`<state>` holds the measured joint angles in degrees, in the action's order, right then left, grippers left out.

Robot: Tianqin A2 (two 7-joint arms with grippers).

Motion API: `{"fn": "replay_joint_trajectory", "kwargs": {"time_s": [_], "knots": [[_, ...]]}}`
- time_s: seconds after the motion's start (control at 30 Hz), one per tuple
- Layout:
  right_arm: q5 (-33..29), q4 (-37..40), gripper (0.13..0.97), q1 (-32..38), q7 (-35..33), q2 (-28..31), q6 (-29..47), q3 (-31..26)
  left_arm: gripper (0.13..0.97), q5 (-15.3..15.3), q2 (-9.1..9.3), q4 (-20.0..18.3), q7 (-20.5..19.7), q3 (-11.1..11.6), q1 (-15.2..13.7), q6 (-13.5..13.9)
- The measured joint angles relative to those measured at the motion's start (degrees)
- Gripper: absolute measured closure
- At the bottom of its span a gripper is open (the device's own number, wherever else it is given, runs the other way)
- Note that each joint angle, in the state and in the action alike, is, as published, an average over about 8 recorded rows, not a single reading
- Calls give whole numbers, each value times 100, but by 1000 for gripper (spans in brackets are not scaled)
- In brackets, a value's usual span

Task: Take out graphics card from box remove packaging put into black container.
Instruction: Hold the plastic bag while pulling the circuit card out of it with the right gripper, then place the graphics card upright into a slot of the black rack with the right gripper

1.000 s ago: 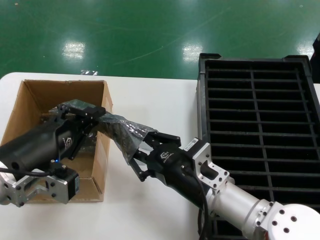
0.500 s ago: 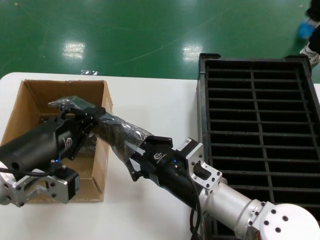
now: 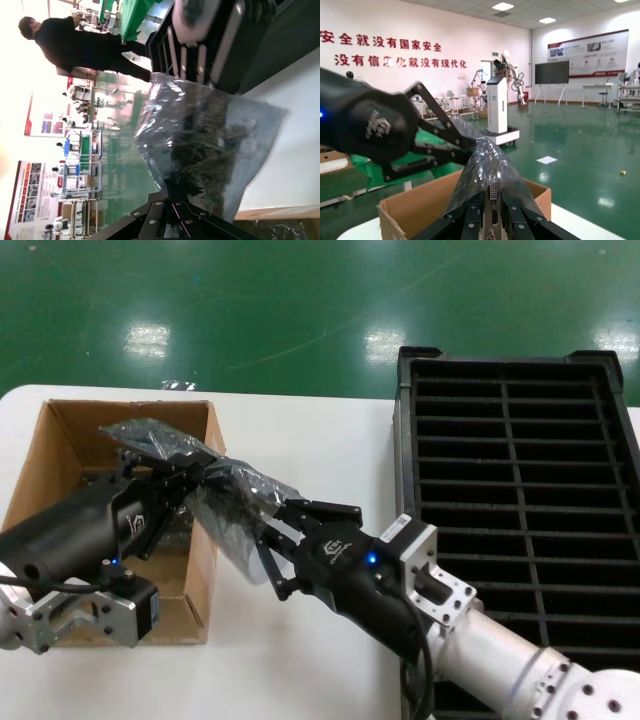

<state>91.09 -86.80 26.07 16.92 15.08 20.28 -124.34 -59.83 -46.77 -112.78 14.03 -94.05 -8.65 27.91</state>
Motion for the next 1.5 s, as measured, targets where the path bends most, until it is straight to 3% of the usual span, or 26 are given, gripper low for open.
{"fn": "replay_joint_trajectory", "kwargs": {"time_s": [0.3,0.6,0.93,1.23,1.37,1.5], "knots": [[-602,-896,906,-454,591,419,193,298,958,0,0,0,0,0,0,0],[-939,-1932,906,-1218,1084,1202,581,839,958,0,0,0,0,0,0,0],[-519,-2900,906,-2134,934,2343,787,1878,958,0,0,0,0,0,0,0],[496,-3108,906,-2970,192,3408,1079,3552,958,0,0,0,0,0,0,0],[330,-3117,906,-3198,467,3602,994,3984,958,0,0,0,0,0,0,0],[-21,-3119,906,-3218,823,3596,891,4065,958,0,0,0,0,0,0,0]]}}
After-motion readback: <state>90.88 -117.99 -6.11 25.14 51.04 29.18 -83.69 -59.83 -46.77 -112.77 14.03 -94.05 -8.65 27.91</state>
